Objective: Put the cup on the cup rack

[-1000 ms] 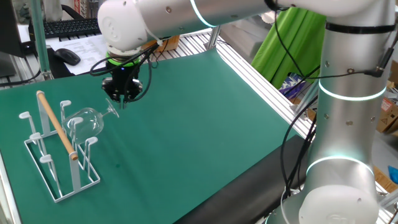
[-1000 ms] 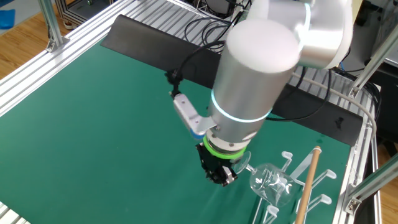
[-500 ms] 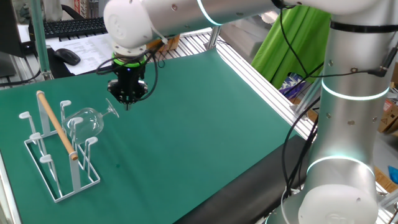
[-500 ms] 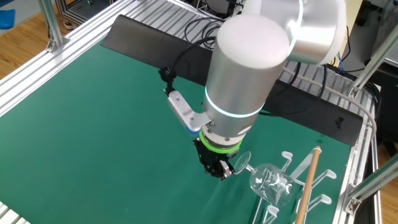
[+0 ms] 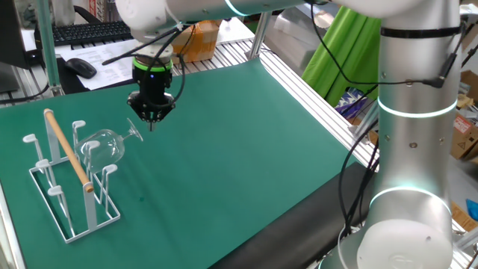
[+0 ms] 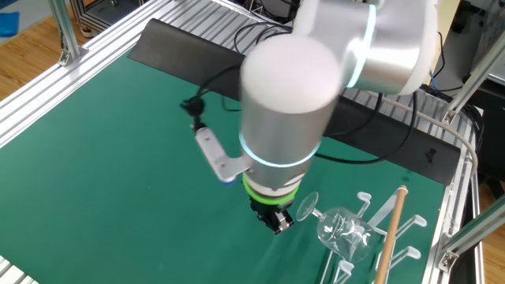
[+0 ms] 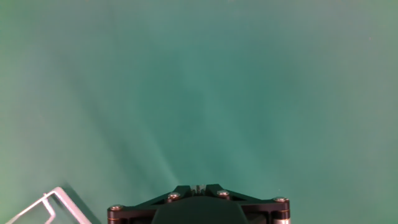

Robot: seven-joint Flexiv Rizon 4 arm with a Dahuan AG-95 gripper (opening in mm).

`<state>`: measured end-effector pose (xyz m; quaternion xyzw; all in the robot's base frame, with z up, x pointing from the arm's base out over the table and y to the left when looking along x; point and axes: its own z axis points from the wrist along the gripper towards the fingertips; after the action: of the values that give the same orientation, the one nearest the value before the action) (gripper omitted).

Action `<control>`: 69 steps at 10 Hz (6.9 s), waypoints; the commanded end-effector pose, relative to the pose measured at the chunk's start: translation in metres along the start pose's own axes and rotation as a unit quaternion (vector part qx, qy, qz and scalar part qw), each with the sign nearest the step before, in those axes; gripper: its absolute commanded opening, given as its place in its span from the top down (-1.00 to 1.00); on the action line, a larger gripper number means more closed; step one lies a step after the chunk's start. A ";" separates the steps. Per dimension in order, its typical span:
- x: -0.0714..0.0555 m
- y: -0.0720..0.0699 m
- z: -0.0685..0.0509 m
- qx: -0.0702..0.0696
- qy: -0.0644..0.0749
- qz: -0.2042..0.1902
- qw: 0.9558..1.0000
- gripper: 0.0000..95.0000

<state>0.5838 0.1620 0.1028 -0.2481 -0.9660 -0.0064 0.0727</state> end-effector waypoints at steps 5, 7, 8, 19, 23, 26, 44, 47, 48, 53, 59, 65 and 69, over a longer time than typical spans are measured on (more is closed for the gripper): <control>0.009 0.000 0.005 0.004 -0.007 -0.018 1.000 1.00; 0.012 0.000 0.005 0.008 -0.008 -0.022 1.000 1.00; 0.013 -0.001 0.004 0.008 -0.007 -0.022 1.000 1.00; 0.046 -0.003 -0.009 0.017 0.026 -0.024 0.999 1.00; 0.064 0.001 -0.012 0.023 0.022 -0.012 0.999 1.00; 0.067 0.000 -0.021 0.024 0.023 -0.015 0.999 1.00; 0.099 0.030 -0.067 0.018 0.074 0.012 0.997 1.00; 0.104 0.036 -0.070 0.010 0.080 0.022 0.997 1.00; 0.106 0.038 -0.072 0.011 0.079 0.022 0.997 1.00; 0.109 0.049 -0.083 -0.006 0.093 0.034 0.995 1.00; 0.104 0.050 -0.086 -0.013 0.098 0.034 0.995 1.00; 0.101 0.051 -0.087 -0.022 0.101 0.030 0.994 1.00; 0.079 0.054 -0.093 -0.003 0.088 0.013 0.996 1.00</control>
<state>0.5559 0.2447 0.2053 -0.2613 -0.9512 -0.0320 0.1610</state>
